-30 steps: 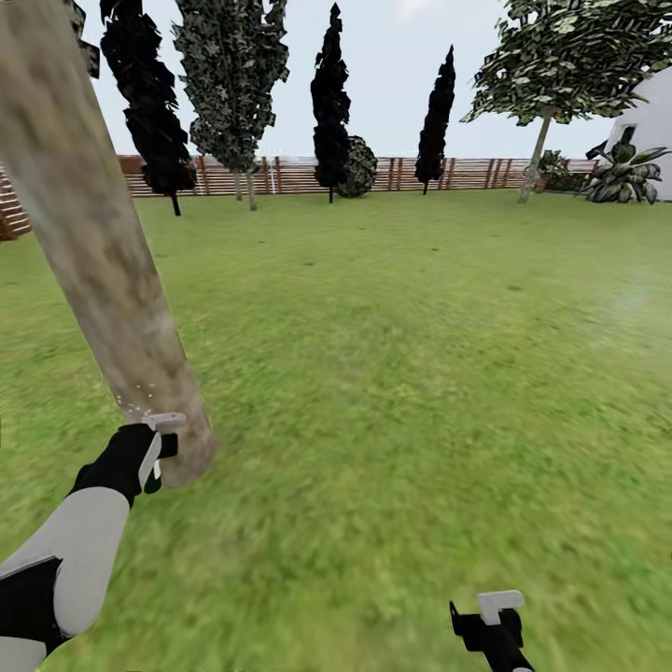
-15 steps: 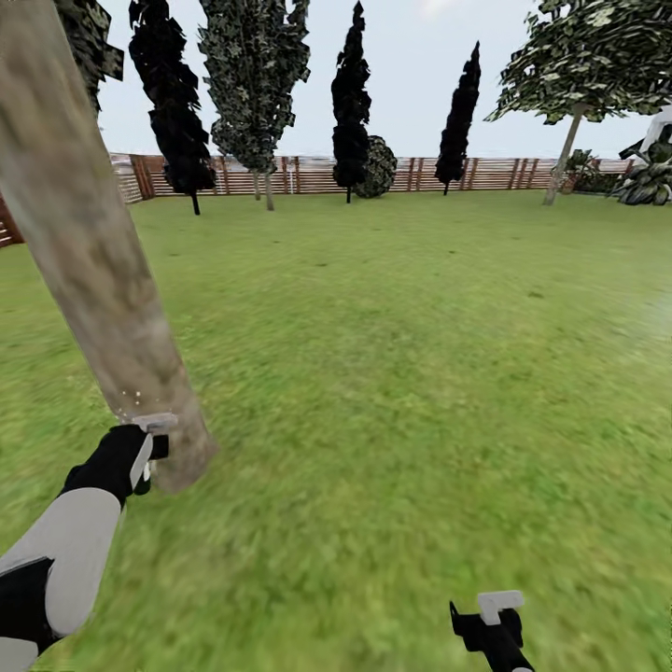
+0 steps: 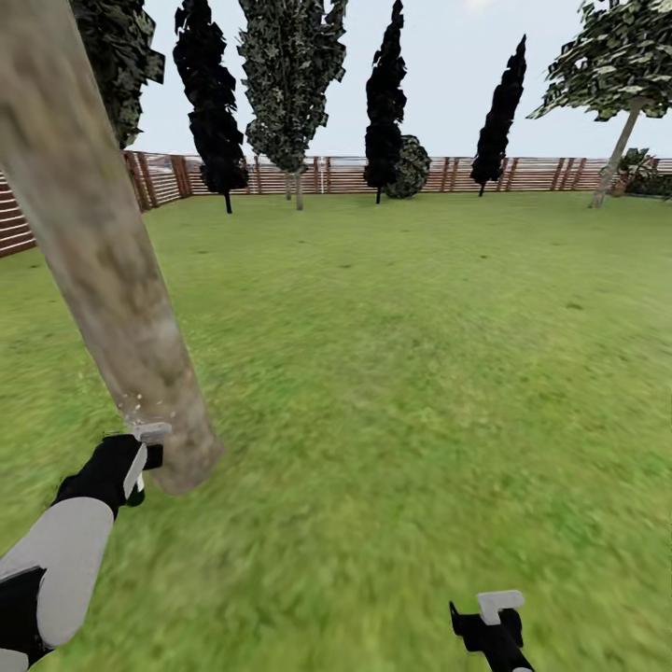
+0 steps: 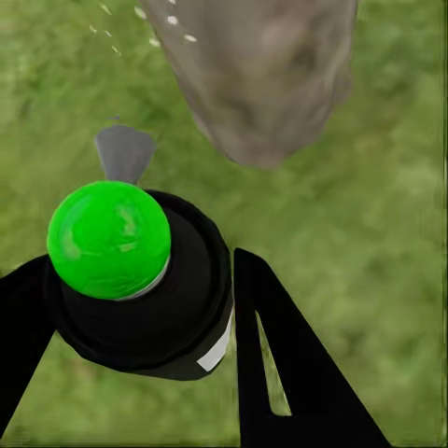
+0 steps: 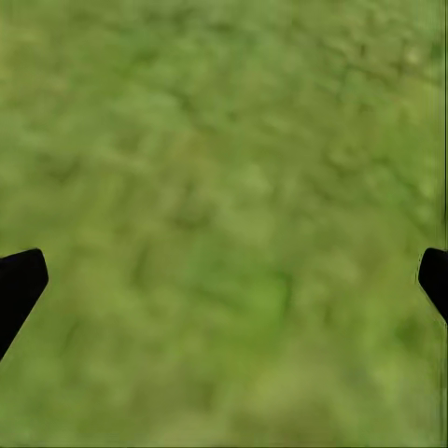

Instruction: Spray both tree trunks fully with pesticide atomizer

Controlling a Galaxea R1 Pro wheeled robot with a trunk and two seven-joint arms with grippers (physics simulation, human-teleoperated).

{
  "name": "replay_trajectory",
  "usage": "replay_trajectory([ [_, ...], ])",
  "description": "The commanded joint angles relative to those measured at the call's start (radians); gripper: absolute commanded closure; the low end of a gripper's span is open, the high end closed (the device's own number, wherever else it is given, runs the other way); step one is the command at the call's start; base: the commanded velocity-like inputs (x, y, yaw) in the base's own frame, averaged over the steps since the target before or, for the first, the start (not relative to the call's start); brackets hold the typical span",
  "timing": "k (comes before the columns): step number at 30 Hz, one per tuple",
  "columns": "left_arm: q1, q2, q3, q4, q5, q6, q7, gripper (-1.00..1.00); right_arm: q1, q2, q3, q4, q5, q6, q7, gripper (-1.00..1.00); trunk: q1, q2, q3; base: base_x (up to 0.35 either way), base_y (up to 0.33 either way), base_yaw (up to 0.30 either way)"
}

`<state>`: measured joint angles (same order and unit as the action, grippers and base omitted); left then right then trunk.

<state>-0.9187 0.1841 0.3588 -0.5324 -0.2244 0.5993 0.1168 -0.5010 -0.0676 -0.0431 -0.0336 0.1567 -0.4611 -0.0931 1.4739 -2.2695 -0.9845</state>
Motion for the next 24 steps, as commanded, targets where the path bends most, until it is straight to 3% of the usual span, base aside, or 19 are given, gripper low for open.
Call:
replay_trajectory([
  [1,0.004,-0.007,0.004,-0.002,-0.008,0.003,-0.002,1.0,-0.001,0.0,-0.004,0.001,0.011,-0.002,-0.005,-1.0,0.0,0.0,-0.001,0.087,-0.249,0.003],
  [5,0.009,-0.053,0.005,-0.004,-0.009,0.001,0.004,1.0,-0.001,0.0,-0.004,0.001,0.011,-0.002,-0.005,-1.0,0.0,0.0,-0.001,0.017,-0.27,0.175],
  [7,0.009,-0.05,0.004,-0.005,-0.01,0.003,0.003,1.0,-0.001,0.0,-0.004,0.001,0.011,-0.002,-0.005,-1.0,0.0,0.0,-0.001,0.001,-0.275,0.269],
  [10,0.012,-0.022,0.004,0.0,-0.013,0.001,-0.002,1.0,-0.001,0.0,-0.004,0.001,0.011,-0.002,-0.005,-1.0,0.0,0.0,-0.001,0.01,-0.275,0.276],
  [18,0.025,-0.068,0.004,0.005,-0.009,0.003,-0.001,1.0,-0.001,-0.001,-0.004,0.001,0.011,-0.002,-0.005,-1.0,0.0,0.0,-0.001,0.16,-0.244,0.102],
  [24,0.027,-0.052,0.01,0.002,-0.01,0.002,0.001,1.0,-0.001,-0.001,-0.004,0.001,0.011,-0.002,-0.005,-1.0,0.0,0.0,-0.001,0.212,-0.128,0.001],
])
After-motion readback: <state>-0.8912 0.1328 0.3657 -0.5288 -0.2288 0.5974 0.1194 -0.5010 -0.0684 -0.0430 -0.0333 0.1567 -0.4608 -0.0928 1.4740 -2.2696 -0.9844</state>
